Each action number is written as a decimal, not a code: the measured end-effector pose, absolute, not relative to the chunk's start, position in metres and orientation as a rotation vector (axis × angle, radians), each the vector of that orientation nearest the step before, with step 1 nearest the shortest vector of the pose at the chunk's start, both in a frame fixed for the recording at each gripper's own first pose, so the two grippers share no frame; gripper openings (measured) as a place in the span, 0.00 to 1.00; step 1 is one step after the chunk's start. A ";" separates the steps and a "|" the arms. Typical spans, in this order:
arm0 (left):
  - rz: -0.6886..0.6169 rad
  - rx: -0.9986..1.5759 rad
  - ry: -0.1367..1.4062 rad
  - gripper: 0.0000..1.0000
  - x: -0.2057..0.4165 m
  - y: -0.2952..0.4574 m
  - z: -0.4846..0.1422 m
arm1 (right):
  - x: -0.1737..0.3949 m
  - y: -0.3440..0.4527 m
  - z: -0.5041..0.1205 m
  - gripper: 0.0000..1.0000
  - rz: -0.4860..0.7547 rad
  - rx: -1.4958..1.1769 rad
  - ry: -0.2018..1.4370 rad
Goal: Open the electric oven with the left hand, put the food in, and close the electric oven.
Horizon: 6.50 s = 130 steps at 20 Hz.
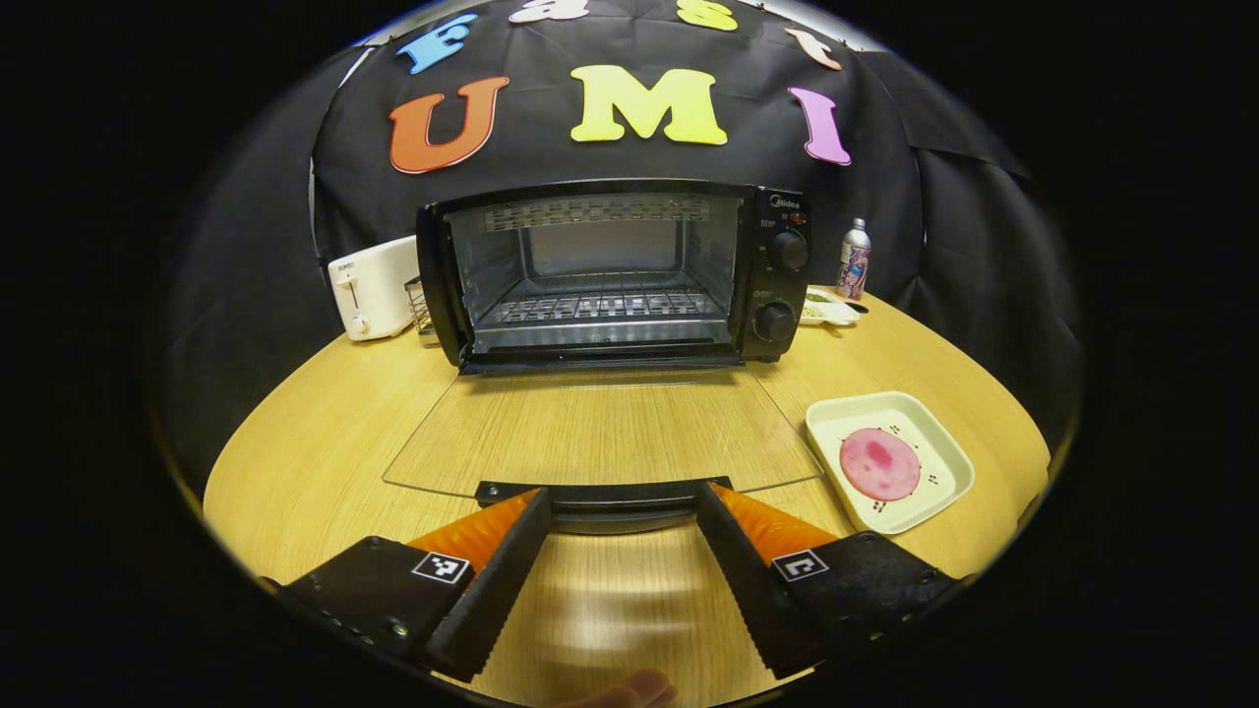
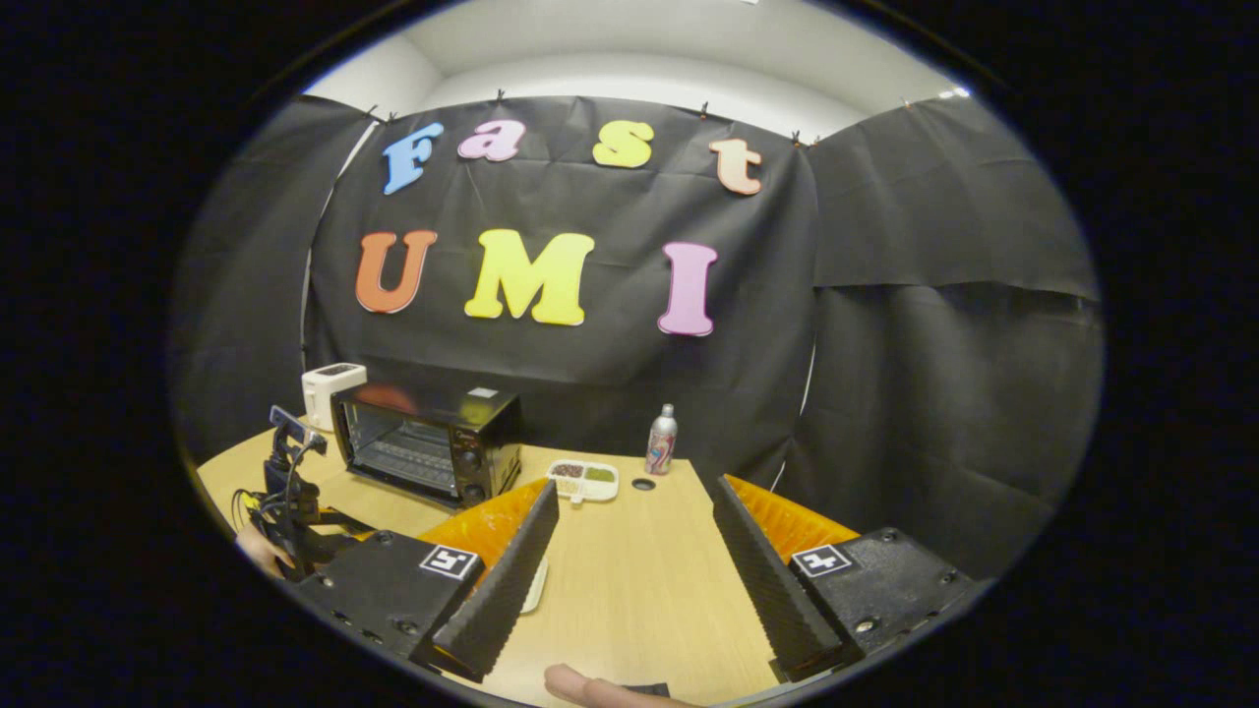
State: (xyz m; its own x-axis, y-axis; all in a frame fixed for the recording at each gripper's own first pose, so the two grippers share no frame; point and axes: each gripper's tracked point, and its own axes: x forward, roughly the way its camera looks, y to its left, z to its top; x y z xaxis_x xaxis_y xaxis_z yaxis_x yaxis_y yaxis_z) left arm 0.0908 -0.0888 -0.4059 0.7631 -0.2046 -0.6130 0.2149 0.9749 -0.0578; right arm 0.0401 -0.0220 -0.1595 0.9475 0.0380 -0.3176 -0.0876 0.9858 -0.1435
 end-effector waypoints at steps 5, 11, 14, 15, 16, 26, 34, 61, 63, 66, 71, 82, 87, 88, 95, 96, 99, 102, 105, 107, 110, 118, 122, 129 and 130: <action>-0.202 0.026 0.599 0.96 0.091 -0.081 -0.382 | 0.074 -0.014 -0.203 0.98 0.097 -0.164 0.450; -0.196 -0.010 0.402 0.96 0.080 -0.075 -0.287 | 0.118 0.003 -0.297 0.98 0.191 -0.165 0.793; -0.145 0.008 0.284 0.96 0.076 -0.058 -0.231 | 0.121 0.012 -0.339 0.98 0.229 -0.148 0.986; -0.145 0.008 0.261 0.95 0.068 -0.054 -0.216 | 0.121 0.016 -0.352 0.98 0.243 -0.135 1.047; -0.140 0.003 0.237 0.95 0.065 -0.052 -0.201 | 0.119 0.019 -0.367 0.98 0.259 -0.122 1.112; -0.098 -0.047 0.145 0.95 0.052 -0.019 -0.131 | 0.114 0.061 -0.452 0.48 0.359 0.127 1.525; -0.079 -0.060 0.142 0.95 0.043 -0.008 -0.124 | 0.116 0.059 -0.456 0.01 0.411 0.355 1.641; -0.047 -0.005 0.111 0.96 0.038 0.057 -0.143 | 0.115 0.182 -0.320 0.01 0.626 0.458 1.413; -0.035 -0.002 0.111 0.95 0.033 0.064 -0.143 | 0.118 0.214 -0.316 0.01 0.646 0.511 1.413; -0.023 -0.001 0.124 0.95 0.035 0.067 -0.154 | 0.123 0.256 -0.317 0.01 0.627 0.586 1.428; -0.001 0.008 0.122 0.95 0.022 0.085 -0.152 | 0.134 0.305 -0.335 0.00 0.529 0.641 1.458; 0.003 0.010 0.153 0.95 0.011 0.109 -0.160 | 0.196 0.333 -0.372 0.01 0.065 0.925 1.257; 0.014 0.040 0.191 0.95 0.012 0.110 -0.168 | 0.219 0.344 -0.382 0.05 -0.081 1.067 1.140; 0.014 0.033 0.195 0.95 0.010 0.109 -0.170 | 0.223 0.345 -0.385 0.05 -0.101 1.088 1.109; 0.017 -0.010 0.222 0.95 0.015 0.108 -0.179 | 0.261 0.333 -0.399 0.02 -0.271 1.143 0.824; 0.014 -0.019 0.219 0.95 0.014 0.108 -0.178 | 0.264 0.334 -0.402 0.02 -0.280 1.126 0.801; 0.018 -0.038 0.218 0.95 0.014 0.111 -0.179 | 0.272 0.344 -0.409 0.02 -0.260 1.129 0.776; 0.052 -0.044 0.226 0.95 0.015 0.121 -0.180 | 0.276 0.352 -0.412 0.08 -0.210 1.116 0.740; 0.075 -0.059 0.226 0.95 0.014 0.127 -0.184 | 0.275 0.358 -0.410 0.08 -0.139 1.007 0.675; 0.072 -0.071 0.232 0.96 0.016 0.124 -0.185 | 0.269 0.364 -0.406 0.07 -0.088 0.918 0.641; 0.078 -0.071 0.240 0.95 0.014 0.124 -0.190 | 0.265 0.365 -0.400 0.18 -0.035 0.816 0.570; 0.080 -0.057 0.256 0.95 0.008 0.120 -0.194 | 0.244 0.353 -0.373 0.48 0.103 0.533 0.443; 0.071 -0.050 0.267 0.95 0.012 0.116 -0.198 | 0.222 0.353 -0.360 0.84 0.193 0.384 0.448; 0.023 -0.057 0.326 0.95 0.035 0.091 -0.224 | 0.207 0.288 -0.301 0.94 0.152 0.176 0.330; 0.014 -0.057 0.346 0.95 0.039 0.086 -0.232 | 0.206 0.278 -0.287 0.94 0.151 0.139 0.302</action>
State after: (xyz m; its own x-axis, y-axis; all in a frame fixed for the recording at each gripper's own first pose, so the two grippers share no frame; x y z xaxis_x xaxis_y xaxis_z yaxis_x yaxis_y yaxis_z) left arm 0.0388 0.0857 -0.2320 0.9407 0.0042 -0.3391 -0.0238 0.9983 -0.0537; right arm 0.2059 0.2782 -0.2867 0.9435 0.1688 -0.2850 -0.1273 0.9791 0.1587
